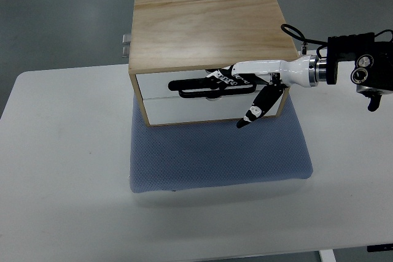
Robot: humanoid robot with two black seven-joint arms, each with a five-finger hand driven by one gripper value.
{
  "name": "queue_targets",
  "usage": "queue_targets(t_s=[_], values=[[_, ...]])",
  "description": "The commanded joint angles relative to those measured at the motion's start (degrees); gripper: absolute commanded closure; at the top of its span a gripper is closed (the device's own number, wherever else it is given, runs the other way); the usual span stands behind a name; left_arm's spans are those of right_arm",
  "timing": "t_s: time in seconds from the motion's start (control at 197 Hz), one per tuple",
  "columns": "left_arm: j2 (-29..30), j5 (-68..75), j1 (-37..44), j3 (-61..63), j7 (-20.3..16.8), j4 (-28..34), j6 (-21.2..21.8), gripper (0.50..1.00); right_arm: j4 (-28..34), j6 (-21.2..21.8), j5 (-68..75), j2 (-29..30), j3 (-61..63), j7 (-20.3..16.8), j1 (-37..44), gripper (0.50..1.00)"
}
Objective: Open wood drawer with right hand
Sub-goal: 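Hook the right hand fingers around the black bar handle, then pull the upper drawer toward the robot with the right hand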
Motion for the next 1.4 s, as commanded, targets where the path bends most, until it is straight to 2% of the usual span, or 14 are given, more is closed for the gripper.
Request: queue_targets(t_s=[0.0, 0.183, 0.639, 1.014, 1.394], values=[[0.00, 0.00, 0.00, 0.00, -0.01, 0.00, 0.00, 0.500, 0.00, 0.04, 0.09, 0.00, 0.10, 0.00, -0.05, 0.556], [0.00, 0.00, 0.00, 0.00, -0.01, 0.00, 0.00, 0.500, 0.09, 1.19, 0.18, 0.09, 0.10, 0.00, -0.13, 0.556], [0.00, 0.00, 0.00, 0.00, -0.01, 0.00, 0.00, 0.500, 1.32, 7.07, 0.26, -0.44, 0.10, 0.00, -0.13, 0.556], [0.00, 0.00, 0.00, 0.00, -0.01, 0.00, 0.00, 0.500, 8.61, 7.25, 0.26, -4.57, 0.01, 0.00, -0.13, 0.556], [0.00, 0.00, 0.00, 0.00, -0.01, 0.00, 0.00, 0.500, 12.57, 7.25, 0.26, -7.30, -0.08, 0.00, -0.75, 0.556]])
